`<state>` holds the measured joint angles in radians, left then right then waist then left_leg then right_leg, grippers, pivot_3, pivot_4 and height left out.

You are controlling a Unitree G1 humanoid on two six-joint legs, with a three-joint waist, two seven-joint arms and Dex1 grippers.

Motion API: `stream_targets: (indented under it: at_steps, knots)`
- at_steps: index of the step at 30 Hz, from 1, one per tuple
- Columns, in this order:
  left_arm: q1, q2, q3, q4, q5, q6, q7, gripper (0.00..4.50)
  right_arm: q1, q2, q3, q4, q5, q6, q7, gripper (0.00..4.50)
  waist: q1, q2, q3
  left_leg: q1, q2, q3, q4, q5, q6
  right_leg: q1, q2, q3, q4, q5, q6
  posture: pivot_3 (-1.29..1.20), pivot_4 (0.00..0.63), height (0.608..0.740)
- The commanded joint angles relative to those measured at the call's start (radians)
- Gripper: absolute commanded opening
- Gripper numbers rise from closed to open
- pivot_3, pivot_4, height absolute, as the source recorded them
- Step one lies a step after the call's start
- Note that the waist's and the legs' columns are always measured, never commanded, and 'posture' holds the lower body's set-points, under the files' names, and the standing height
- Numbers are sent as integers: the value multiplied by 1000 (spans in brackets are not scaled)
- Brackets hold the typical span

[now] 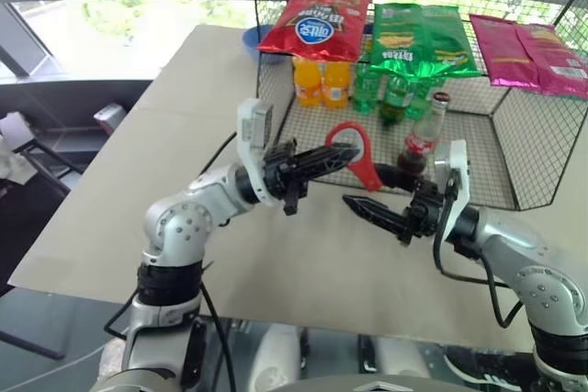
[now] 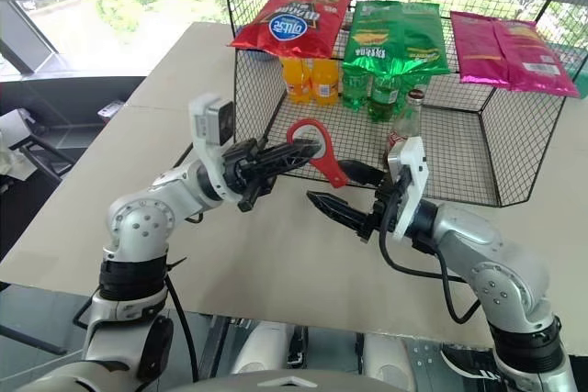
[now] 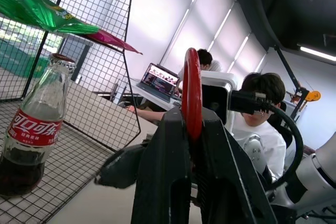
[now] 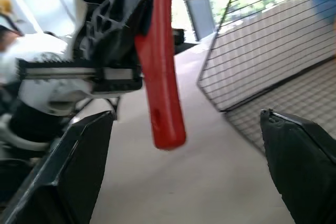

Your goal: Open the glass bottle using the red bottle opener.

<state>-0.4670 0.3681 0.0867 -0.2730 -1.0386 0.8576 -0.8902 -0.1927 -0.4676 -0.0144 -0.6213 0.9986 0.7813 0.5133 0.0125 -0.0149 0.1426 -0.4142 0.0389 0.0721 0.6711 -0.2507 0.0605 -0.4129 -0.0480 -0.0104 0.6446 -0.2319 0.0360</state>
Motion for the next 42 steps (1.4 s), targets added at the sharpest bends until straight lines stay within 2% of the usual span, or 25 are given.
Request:
stream_targets:
  at_steps: [1,5,7,17,21,22,23,28,30,35,38,42]
  knots:
    - [1,20,3,-60,-23,-7,-14,12,-38,-16,-32,-18,87,27,-2,2647,0,0,0,0,0,0,0,0,0,0,0,0,0,0,0,0,150,740]
    - [12,48,-8,-69,-2,-28,-43,12,-58,-43,-66,-16,171,47,-1,760,1,0,0,0,0,0,0,0,0,0,0,0,0,0,0,0,150,740]
    - [17,53,-14,-72,-2,-34,-49,12,-64,-55,-69,-21,189,50,-7,39,-1,0,0,0,0,0,0,0,0,0,0,0,0,0,0,0,150,740]
    - [18,75,-62,-58,51,-95,-115,12,-121,-57,-53,-13,258,73,-83,39,0,0,0,0,0,0,-1,0,0,0,0,0,0,0,0,0,150,740]
    - [10,87,-45,-33,11,-72,-134,12,-105,-57,-72,-11,270,65,-94,39,0,0,0,0,0,0,-1,0,0,0,0,0,0,0,0,0,150,740]
    - [8,94,-43,-31,-3,-57,-138,739,-99,-56,-77,-13,273,62,-96,0,0,0,0,0,0,0,-1,0,0,0,0,0,0,0,0,0,150,740]
    - [8,103,-47,-33,-1,-52,-148,967,-91,-56,-85,-14,277,57,-100,0,-1,0,0,0,0,0,-1,0,0,0,0,0,0,0,0,0,150,740]
    - [-3,140,-68,-23,61,-77,-167,3490,38,-63,-176,-37,279,10,-138,0,2,0,0,-1,0,0,-1,0,0,0,0,-1,-1,0,0,0,150,740]
    - [-11,141,-73,-14,89,-95,-165,4358,86,-70,-196,-52,273,-4,-140,0,2,0,0,-1,0,0,-1,0,0,-1,0,0,-1,0,0,0,150,740]
    - [-82,56,-154,116,299,-236,-84,4358,284,-88,-332,-132,279,-62,-172,0,8,1,1,-1,0,0,-2,0,0,-1,0,0,-2,0,0,0,150,740]
    - [-184,-16,-243,300,442,-299,-62,4358,463,-88,-425,-222,254,-103,-182,0,11,0,1,-1,-1,0,-1,0,0,0,0,0,-2,0,0,0,150,740]
    - [-328,-109,-320,581,602,-459,-95,4358,637,-67,-471,-303,225,-154,-194,0,5,-1,1,-1,-2,0,-1,0,0,0,0,0,-2,0,1,0,150,740]
